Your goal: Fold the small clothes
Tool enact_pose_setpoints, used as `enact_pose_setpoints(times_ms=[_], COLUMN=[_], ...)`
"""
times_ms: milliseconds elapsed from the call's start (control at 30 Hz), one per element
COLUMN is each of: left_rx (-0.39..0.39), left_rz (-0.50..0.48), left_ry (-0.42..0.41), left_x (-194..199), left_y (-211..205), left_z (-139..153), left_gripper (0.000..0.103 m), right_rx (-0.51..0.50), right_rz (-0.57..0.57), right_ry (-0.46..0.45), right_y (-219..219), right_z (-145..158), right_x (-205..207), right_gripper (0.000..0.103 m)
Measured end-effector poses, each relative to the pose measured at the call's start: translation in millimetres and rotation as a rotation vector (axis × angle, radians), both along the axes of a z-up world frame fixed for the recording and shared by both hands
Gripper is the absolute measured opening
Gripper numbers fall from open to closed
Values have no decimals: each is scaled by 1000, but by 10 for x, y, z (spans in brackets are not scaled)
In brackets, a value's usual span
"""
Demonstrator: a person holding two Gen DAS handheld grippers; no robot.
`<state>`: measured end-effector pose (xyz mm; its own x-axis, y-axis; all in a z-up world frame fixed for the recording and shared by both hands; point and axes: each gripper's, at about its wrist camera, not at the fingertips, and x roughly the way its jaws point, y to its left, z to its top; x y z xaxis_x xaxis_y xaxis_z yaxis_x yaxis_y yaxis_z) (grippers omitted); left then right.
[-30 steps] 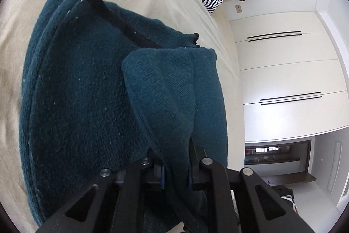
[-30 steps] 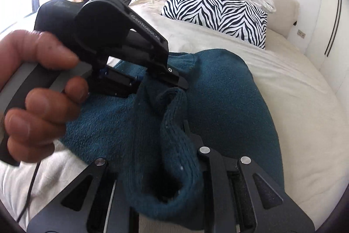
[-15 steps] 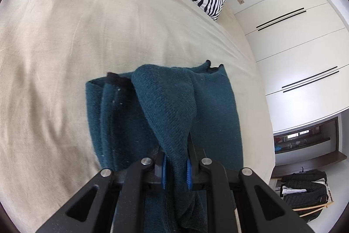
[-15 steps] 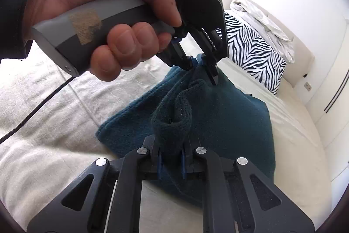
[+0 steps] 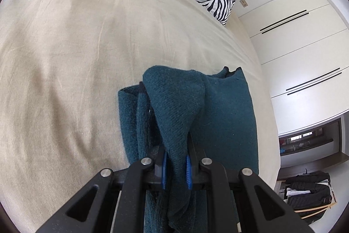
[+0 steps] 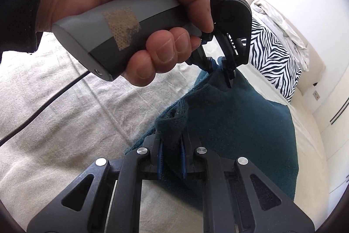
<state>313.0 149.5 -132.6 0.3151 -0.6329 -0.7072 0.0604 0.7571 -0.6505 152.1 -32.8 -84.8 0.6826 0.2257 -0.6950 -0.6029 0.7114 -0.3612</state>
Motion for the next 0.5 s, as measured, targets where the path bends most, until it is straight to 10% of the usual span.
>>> enact_pose_setpoints(times_ms=[233, 333, 500], left_rx=[-65, 39, 205], left_rz=[73, 122, 134], left_ry=[-1, -63, -254], left_x=[-130, -233, -539], left_y=[151, 254, 124], left_z=[-98, 143, 716], left_gripper=[29, 51, 52], right_rx=[31, 153, 417], right_rz=[-31, -36, -116], right_ry=[100, 206, 357], right_y=[-101, -343, -1114], right_z=[-47, 67, 342], right_x=[329, 260, 159], right_gripper=[16, 20, 20])
